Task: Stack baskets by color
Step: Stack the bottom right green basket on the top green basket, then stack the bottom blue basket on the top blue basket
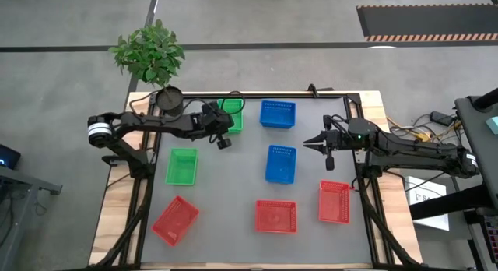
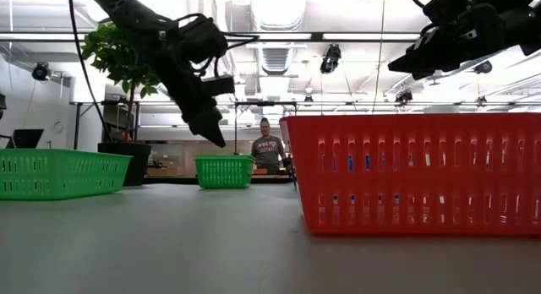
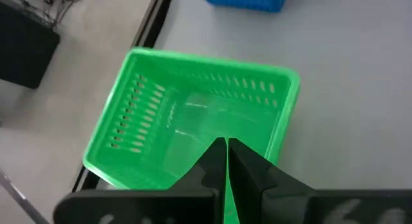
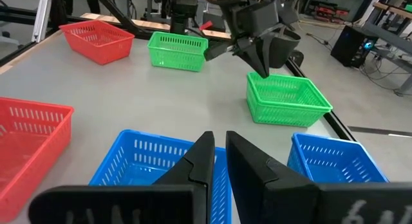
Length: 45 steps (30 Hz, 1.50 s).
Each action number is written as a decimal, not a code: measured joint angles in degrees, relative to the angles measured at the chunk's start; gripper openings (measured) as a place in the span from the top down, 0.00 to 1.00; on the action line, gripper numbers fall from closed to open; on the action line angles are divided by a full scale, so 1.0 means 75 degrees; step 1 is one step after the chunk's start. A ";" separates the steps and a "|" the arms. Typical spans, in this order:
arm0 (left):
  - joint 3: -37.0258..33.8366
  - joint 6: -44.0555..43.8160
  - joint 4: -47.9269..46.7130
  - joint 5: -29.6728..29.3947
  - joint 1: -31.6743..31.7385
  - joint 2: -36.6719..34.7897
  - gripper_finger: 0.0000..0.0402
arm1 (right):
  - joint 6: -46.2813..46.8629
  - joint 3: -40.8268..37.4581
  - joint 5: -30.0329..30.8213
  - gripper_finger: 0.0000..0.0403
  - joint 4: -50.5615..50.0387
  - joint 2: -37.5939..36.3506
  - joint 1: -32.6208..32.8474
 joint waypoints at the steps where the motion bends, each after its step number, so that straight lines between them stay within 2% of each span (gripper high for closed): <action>1: 0.0002 -0.0015 0.0007 -0.0003 -0.0017 -0.0002 1.00 | 0.0006 -0.0005 0.0000 0.92 0.0001 0.0000 0.0000; 7: 0.0242 -0.0560 0.0198 -0.0206 -0.0280 -0.0123 1.00 | 0.0031 -0.0015 0.0000 0.92 -0.0005 0.0003 0.0000; 11: 0.1087 -0.2049 0.1107 -0.0231 -0.0817 -0.0506 1.00 | 0.0032 -0.0076 0.0003 0.92 -0.0002 0.0003 0.0000; 14: 0.1431 -0.3344 0.2759 -0.0370 -0.1233 -0.0695 1.00 | 0.0032 -0.0127 0.0003 0.92 -0.0003 0.0003 0.0000; 18: 0.1458 -0.3434 0.5558 -0.0388 -0.1807 -0.0738 1.00 | 0.0099 -0.0134 0.0004 0.92 0.0060 0.0003 0.0000; 21: 0.1457 -0.3407 0.7006 -0.1150 -0.2169 -0.0631 1.00 | 0.0119 -0.0134 0.0004 0.92 0.0059 0.0003 0.0000; 24: 0.1497 -0.3476 0.7217 -0.2340 -0.2441 -0.0528 1.00 | 0.0186 -0.0134 0.0041 0.92 0.0065 0.0003 0.0000; 27: 0.1469 -0.4004 0.7738 -0.2743 -0.2606 -0.0536 1.00 | 0.0233 -0.0134 0.0070 0.92 0.0181 0.0003 -0.0003; 35: 0.1115 -0.4197 0.9157 -0.2656 -0.2654 -0.0543 1.00 | 0.1069 -0.0047 0.0064 0.92 0.0411 -0.0006 0.0000; 41: 0.1101 -0.4377 0.9193 -0.2393 -0.2678 -0.0614 1.00 | 0.1634 -0.0143 0.0006 0.92 0.0397 0.0006 0.0054; 43: 0.1086 -0.4126 0.9317 -0.2322 -0.2688 -0.0735 1.00 | 0.1766 -0.0146 0.0004 0.92 0.0411 0.0003 0.0198; 45: 0.0982 -0.3548 0.9252 -0.1927 -0.2739 -0.0960 1.00 | 0.1842 -0.0149 0.0004 0.92 0.0403 0.0003 0.0432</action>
